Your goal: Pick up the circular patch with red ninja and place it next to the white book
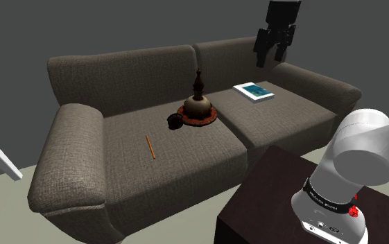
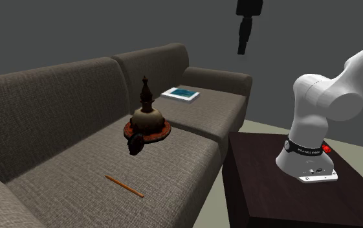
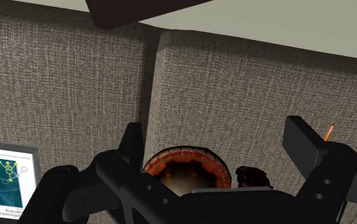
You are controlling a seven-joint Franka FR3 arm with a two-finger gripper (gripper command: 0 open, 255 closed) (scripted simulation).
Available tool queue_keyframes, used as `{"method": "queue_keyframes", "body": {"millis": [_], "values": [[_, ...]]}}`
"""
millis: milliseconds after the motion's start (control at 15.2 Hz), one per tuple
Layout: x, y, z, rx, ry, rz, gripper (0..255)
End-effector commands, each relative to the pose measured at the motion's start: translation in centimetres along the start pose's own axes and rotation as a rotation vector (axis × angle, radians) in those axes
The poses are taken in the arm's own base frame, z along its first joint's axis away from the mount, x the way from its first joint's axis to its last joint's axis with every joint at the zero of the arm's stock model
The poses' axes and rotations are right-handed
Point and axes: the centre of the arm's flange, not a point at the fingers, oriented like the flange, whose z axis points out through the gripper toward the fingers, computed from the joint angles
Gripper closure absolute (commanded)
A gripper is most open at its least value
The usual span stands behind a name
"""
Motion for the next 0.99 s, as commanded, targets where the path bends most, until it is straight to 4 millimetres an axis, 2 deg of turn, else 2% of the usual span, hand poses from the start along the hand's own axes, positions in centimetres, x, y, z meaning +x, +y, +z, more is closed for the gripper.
{"method": "queue_keyframes", "body": {"millis": [0,462,924], "values": [[0.0,0.0,0.0,0.0,0.0,0.0,0],[6.9,2.2,5.7,0.024,0.011,-0.238,0],[14.1,2.5,11.4,0.049,0.022,-0.475,0]]}}
